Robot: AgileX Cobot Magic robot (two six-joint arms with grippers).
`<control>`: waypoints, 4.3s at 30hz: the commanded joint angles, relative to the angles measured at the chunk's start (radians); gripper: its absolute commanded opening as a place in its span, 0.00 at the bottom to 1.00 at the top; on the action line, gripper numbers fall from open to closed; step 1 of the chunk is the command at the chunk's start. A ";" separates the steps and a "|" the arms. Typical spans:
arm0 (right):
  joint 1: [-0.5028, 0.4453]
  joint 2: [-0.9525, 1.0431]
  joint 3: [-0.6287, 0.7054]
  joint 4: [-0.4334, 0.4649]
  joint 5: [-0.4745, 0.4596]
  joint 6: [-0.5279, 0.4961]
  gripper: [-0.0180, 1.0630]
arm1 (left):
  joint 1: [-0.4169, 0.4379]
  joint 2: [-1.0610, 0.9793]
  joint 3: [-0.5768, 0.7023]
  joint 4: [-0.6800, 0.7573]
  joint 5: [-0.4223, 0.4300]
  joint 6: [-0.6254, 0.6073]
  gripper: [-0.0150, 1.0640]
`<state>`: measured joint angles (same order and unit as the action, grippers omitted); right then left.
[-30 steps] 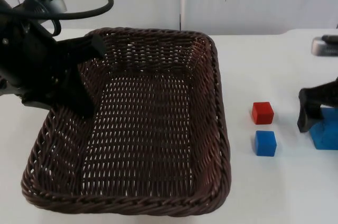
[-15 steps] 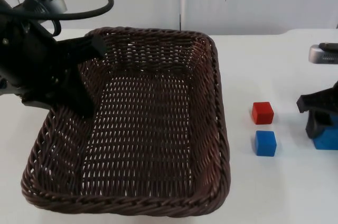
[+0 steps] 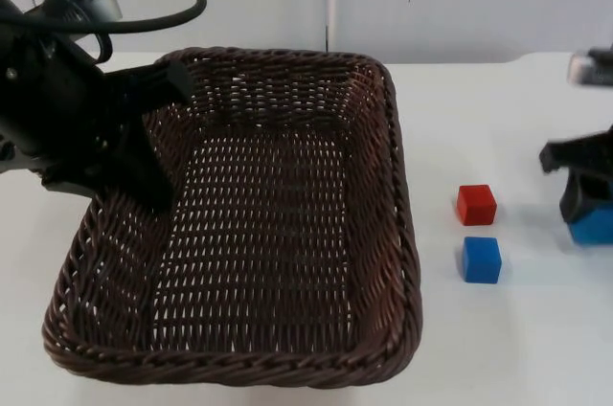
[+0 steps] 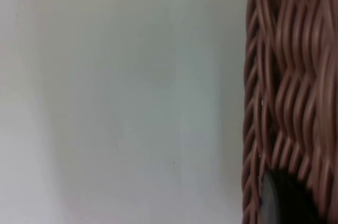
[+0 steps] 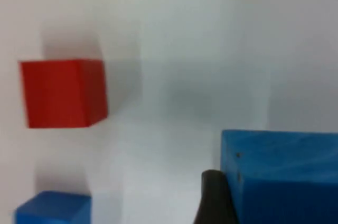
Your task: Pick up the basket with the left hand and place the largest block into the basket with the right hand.
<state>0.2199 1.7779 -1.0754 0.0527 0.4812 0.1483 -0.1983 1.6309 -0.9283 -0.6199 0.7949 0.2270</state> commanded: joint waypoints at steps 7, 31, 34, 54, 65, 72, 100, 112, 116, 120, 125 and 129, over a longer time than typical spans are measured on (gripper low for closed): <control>0.003 -0.235 -0.003 -0.028 0.122 -0.010 0.01 | 0.002 -0.016 -0.001 -0.027 0.000 0.003 0.01; 0.003 -0.444 -0.003 -0.068 0.186 -0.062 0.01 | 0.002 -0.016 -0.001 -0.020 -0.021 0.003 0.01; 0.003 -0.444 -0.003 -0.068 0.186 -0.065 0.01 | 0.002 -0.016 -0.001 -0.020 -0.019 0.003 0.01; 0.219 -0.444 -0.011 0.210 0.216 -0.359 0.01 | 0.002 -0.016 -0.001 -0.024 -0.019 0.003 0.01; 0.508 -0.282 -0.262 0.181 0.257 -0.359 0.01 | 0.002 -0.016 -0.001 -0.027 -0.017 0.003 0.01; 0.573 -0.146 -0.410 0.156 0.308 -0.359 0.01 | 0.002 -0.016 -0.001 -0.027 -0.017 0.003 0.01; 0.567 -0.053 -0.416 0.026 0.231 -0.564 0.02 | 0.002 -0.016 -0.001 -0.028 -0.019 0.003 0.01; 0.567 0.044 -0.416 0.030 0.193 -0.492 0.53 | 0.002 -0.016 -0.001 -0.028 -0.016 0.003 0.01; 0.567 0.039 -0.419 0.029 0.171 -0.476 0.56 | 0.002 -0.016 -0.001 -0.028 -0.016 0.003 0.01; 0.567 0.033 -0.419 0.029 0.166 -0.474 0.62 | 0.002 -0.016 -0.001 -0.028 -0.016 0.003 0.01; 0.567 0.009 -0.419 0.027 0.171 -0.474 0.63 | 0.002 -0.016 -0.001 -0.028 -0.016 0.003 0.01; 0.567 -0.031 -0.419 0.020 0.195 -0.474 0.63 | 0.002 -0.016 -0.001 -0.028 -0.016 0.003 0.01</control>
<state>0.7896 1.7792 -1.4892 0.0769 0.6596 -0.3283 -0.1983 1.6309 -0.9279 -0.6219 0.7780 0.2288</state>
